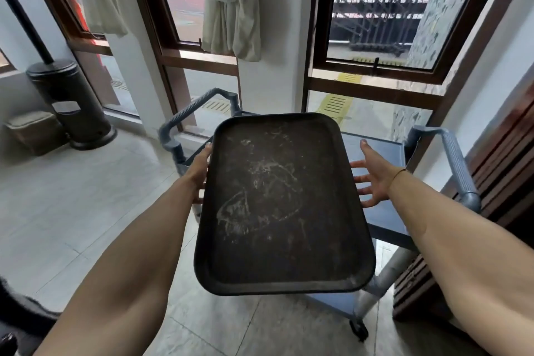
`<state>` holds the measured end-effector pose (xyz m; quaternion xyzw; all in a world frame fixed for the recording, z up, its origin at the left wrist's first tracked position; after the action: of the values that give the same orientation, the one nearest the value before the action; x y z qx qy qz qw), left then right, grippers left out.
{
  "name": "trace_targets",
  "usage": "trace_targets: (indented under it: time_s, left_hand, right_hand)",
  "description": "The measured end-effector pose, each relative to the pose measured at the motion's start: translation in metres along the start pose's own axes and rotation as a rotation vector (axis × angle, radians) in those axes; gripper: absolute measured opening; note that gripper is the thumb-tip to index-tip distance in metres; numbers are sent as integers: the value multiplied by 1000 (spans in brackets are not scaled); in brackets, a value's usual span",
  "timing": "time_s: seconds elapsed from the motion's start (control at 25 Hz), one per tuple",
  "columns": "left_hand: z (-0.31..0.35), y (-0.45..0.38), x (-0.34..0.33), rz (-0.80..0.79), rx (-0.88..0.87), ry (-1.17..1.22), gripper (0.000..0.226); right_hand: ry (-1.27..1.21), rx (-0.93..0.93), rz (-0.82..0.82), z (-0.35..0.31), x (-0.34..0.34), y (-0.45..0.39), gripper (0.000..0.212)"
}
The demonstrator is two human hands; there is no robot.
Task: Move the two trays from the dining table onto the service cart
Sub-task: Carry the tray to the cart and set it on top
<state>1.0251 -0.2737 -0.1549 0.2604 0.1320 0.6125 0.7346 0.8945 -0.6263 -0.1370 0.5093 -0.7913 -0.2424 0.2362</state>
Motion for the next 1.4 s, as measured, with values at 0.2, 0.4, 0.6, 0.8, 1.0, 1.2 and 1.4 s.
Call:
trace_targets:
  time_s: [0.2,0.4,0.6,0.8,1.0,1.2,1.4]
  left_hand:
    - [35,-52,4,-47,-1,2,78]
    - [83,-118,21,-96,-19,-70,77]
    - [127,-188,48,-126,-33,-141,72]
    - [154,-250,73,-193,-32,-234,69]
    - [162,-293,78,-230,-9,-279,66]
    - [154,-333,76,-232,30,-285,62]
    - [140,-359,72,-220,56,-273,55]
  right_hand:
    - [-16,1,37,-32,-15,-37,80]
    - [-47,-5,71,-69,-44,-86,81]
    - [-96,-44,105,-103,-85,-130,79]
    - [-141,-86,136,-123,-123,-165,80]
    - [-176,-144,192,-124,-149,-188,77]
    - [-196,-195,219,-120,-167,-214,74]
    - [-199,-247,244,-105,-182,-240,68]
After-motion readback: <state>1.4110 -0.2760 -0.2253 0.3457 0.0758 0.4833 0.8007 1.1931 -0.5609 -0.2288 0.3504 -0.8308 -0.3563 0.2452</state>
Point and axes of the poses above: each hand's wrist, its own y-axis away from the middle knuckle, its own x-axis out of the back of the hand, z = x × y, the point moved 1 cm from there along -y, towards the middle knuckle, and after that the axes turned 1 degree about y, right-handed, at the moved point
